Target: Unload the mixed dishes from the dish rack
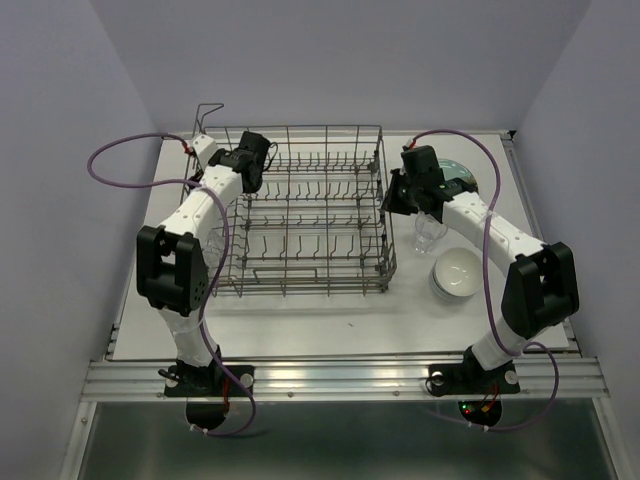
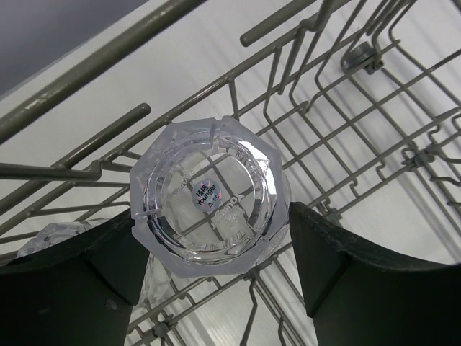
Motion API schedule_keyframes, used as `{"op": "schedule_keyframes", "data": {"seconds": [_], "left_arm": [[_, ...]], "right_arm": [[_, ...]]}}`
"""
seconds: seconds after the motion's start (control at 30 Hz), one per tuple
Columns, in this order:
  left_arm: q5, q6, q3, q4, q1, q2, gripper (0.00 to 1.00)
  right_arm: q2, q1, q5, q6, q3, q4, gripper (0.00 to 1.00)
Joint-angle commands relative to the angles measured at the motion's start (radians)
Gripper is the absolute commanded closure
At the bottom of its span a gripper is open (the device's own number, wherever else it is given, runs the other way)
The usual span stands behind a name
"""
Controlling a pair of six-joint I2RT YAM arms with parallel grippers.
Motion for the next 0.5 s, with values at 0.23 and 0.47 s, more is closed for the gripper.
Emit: {"op": "schedule_keyframes", "data": {"seconds": [0.23,0.47], "left_arm": [[-0.087,0.051,0.097,0.003,-0.026,-0.128,1.00],[0.002,0.226,0.124,0.152,-0.065,-0.220,1.00]], "right_arm": [[-0.005,0.017,-0.055,-0.008,0.004,0.022,0.92],[-0.011,0.017,-0.040,0.002,0.051,0.027,0.75]]}}
